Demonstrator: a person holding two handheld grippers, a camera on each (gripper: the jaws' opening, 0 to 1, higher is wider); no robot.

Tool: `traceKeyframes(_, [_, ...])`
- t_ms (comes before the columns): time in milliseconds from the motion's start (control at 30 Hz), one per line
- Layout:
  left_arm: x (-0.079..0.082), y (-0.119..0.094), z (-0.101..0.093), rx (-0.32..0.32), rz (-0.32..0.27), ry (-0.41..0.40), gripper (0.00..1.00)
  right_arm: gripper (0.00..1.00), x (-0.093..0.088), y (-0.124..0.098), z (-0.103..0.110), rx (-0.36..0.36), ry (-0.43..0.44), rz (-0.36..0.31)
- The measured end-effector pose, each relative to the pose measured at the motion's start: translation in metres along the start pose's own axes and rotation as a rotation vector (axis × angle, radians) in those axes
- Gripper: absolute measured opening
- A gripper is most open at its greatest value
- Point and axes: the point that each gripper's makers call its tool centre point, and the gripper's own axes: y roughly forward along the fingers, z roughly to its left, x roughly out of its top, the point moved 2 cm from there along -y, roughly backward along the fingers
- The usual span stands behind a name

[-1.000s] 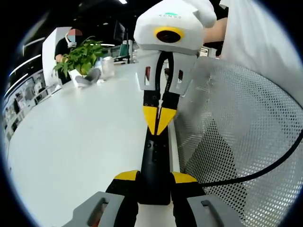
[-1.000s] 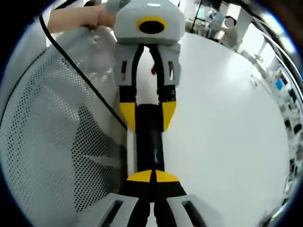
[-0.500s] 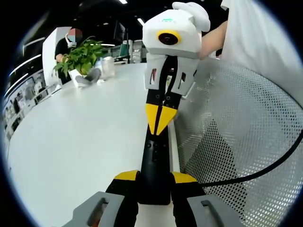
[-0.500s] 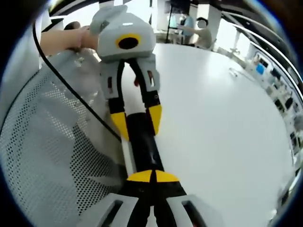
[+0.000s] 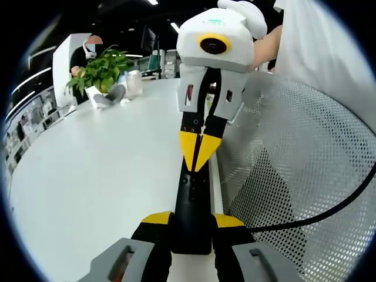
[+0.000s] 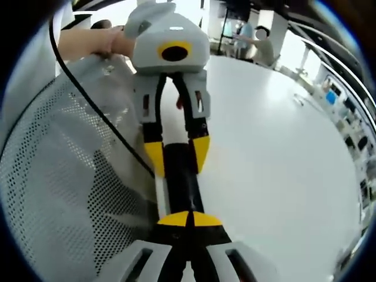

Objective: Press the specified remote control buttons in sequence, fully releasing each button before pressing the next.

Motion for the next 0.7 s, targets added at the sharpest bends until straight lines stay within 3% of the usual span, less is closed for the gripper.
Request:
traceKeyframes(467, [0.0001,-0.0003,0.0004,0.000,0.000,0.000,0.25,0.00,0.0008,0.0019,-0.0017,0.017,-0.023,0.067])
traceKeyframes(633, [0.0001,-0.0005,0.0007,0.000,-0.001,-0.004,0.25,0.00,-0.0002,0.0012,-0.0027,0.016,0.024,0.046])
traceKeyframes(700, [0.0000,-0.0006,0.0008,0.000,-0.001,-0.003,0.25,0.00,-0.0007,0.0009,-0.0011,0.002,0.003,0.031])
